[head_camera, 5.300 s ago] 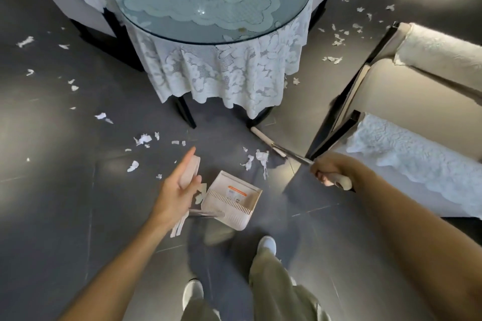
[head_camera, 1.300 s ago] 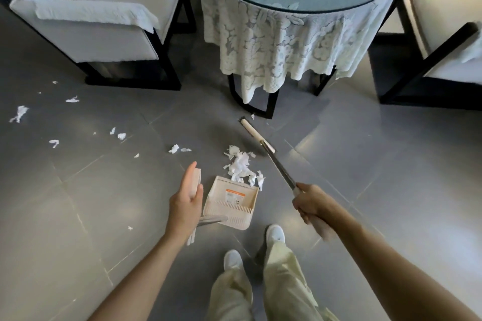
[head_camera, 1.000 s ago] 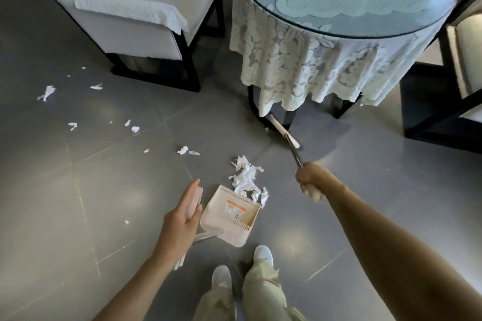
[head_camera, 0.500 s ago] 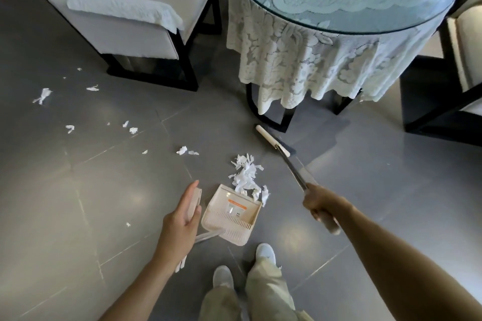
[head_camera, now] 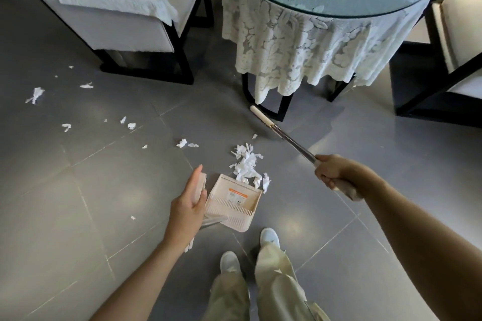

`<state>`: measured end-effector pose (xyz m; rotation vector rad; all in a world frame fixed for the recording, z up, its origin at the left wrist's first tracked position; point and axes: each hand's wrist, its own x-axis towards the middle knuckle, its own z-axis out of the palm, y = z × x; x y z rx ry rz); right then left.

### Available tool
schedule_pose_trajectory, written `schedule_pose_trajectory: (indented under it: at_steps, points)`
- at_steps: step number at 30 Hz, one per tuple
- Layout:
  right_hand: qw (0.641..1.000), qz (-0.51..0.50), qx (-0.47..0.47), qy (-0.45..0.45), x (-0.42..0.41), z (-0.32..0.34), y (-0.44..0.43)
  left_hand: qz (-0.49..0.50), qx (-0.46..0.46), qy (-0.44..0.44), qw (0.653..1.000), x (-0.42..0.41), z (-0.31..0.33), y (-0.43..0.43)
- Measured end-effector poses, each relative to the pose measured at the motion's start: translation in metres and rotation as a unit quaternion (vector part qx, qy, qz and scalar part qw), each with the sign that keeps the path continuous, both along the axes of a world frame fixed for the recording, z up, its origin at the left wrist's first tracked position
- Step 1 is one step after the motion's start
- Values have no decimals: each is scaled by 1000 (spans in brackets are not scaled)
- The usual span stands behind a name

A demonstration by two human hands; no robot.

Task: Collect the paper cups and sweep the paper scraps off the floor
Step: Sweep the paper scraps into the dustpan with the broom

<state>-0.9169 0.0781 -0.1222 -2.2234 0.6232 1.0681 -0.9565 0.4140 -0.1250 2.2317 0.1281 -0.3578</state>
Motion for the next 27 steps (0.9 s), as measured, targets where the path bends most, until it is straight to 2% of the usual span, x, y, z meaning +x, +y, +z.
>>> schedule_pose_trajectory:
  at_steps: [5, 9, 12, 16, 21, 27]
  points:
    - [1000, 15, -12, 16, 19, -31, 15, -5, 14, -9, 1000, 8, -2, 5]
    - [995, 70, -4, 74, 4, -42, 42, -6, 20, -22, 1000, 23, -6, 9]
    - [988, 105, 10, 115, -25, -33, 59, -11, 23, -27, 999, 29, -7, 4]
    - [978, 111, 83, 158, -52, 1, 61, -7, 11, -28, 1000, 39, -9, -3]
    - [974, 2, 147, 174, -72, 57, 44, -9, 0, -31, 999, 38, -10, 2]
    - [979, -50, 140, 143, -104, 74, 39, -40, -13, -25, 999, 18, -3, 26]
